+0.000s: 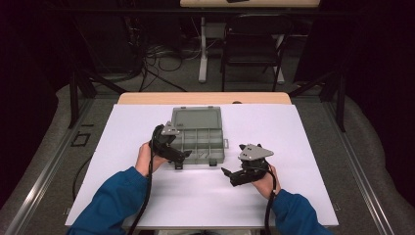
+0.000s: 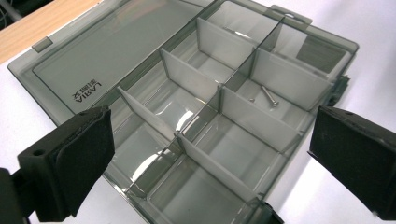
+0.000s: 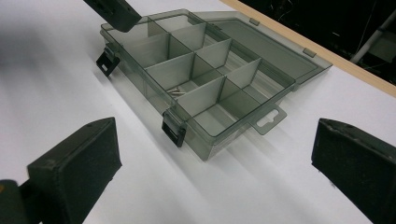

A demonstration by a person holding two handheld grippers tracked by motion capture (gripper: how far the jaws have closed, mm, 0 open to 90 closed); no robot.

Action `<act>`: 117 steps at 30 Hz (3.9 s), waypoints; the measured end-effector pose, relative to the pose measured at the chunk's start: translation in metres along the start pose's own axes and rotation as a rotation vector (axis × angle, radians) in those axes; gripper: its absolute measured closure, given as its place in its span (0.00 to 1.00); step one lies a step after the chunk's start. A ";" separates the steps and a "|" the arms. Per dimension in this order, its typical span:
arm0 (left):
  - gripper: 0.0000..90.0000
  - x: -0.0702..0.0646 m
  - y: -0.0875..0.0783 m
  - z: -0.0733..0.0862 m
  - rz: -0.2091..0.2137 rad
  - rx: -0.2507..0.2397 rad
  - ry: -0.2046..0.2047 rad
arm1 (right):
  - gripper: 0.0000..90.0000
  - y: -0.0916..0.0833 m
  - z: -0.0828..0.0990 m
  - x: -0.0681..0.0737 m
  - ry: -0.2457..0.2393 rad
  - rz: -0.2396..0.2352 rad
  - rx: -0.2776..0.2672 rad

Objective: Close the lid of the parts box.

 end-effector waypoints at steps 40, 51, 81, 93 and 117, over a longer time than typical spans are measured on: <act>0.52 0.016 0.031 0.029 -0.023 0.078 -0.071 | 0.00 0.001 0.002 0.002 -0.001 -0.008 0.010; 0.58 0.016 0.032 0.029 -0.054 0.065 -0.083 | 0.00 0.001 0.003 0.002 0.001 -0.010 0.016; 0.59 0.016 0.032 0.030 -0.059 0.063 -0.064 | 0.00 0.025 -0.017 -0.040 0.063 0.073 -0.002; 0.59 0.016 0.032 0.030 -0.064 0.064 -0.057 | 0.00 0.046 -0.030 -0.056 0.073 0.045 -0.010; 0.59 0.016 0.032 0.030 -0.071 0.067 -0.048 | 0.00 0.078 -0.037 -0.082 0.082 0.025 0.066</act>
Point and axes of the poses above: each handheld gripper's, and its own axes: y roughly forward along the jaws, z roughly out of its underside, x roughly to its left, the point moved 10 cm from there along y, roughly forward along the jaws, and after that the axes turned 15 degrees about -x, right-handed, at the moved point
